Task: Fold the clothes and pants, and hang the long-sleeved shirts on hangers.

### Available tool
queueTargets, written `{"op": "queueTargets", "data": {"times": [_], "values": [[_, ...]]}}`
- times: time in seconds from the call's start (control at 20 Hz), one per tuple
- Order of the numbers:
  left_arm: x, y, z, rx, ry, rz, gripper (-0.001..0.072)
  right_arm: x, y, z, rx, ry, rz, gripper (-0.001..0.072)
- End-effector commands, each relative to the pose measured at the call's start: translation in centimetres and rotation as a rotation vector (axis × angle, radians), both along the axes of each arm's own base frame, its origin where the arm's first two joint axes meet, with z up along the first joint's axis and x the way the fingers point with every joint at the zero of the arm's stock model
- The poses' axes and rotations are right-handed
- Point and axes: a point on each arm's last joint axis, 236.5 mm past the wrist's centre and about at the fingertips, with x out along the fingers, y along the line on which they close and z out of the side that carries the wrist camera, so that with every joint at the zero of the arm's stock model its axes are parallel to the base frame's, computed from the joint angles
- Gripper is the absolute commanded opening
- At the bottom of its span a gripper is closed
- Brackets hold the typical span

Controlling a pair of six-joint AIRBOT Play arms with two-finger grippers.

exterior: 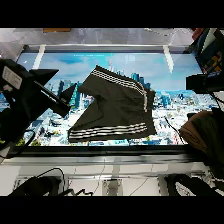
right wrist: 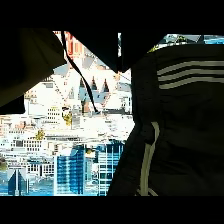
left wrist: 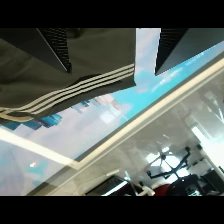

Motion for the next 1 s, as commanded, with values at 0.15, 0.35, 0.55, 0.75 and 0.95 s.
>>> {"op": "queueTargets", "data": {"times": [0.15,0.35,0.55,0.75,0.95], "values": [[0.0,0.0,0.1,-0.001,-0.002,0.000,0.0594,0.0,0.0,0.0,0.000,0.001,0.001,0.0026],[0.0,0.0,0.1,-0.001,-0.002,0.000,0.0594,0.0,0.0,0.0,0.000,0.001,0.001,0.0026],[0.0,0.0,0.1,-0.001,-0.002,0.000,0.0594,0.0,0.0,0.0,0.000,0.001,0.001,0.0026],[0.0,0.0,0.1,-0.001,-0.002,0.000,0.0595,0.0,0.0,0.0,0.001,0.000,0.001,0.0026],[0.0,0.0,0.1,-0.001,-0.001,0.000,0.0594,1.6,0.2,1.1,0.005,-0.081,0.006,0.0027]]}}
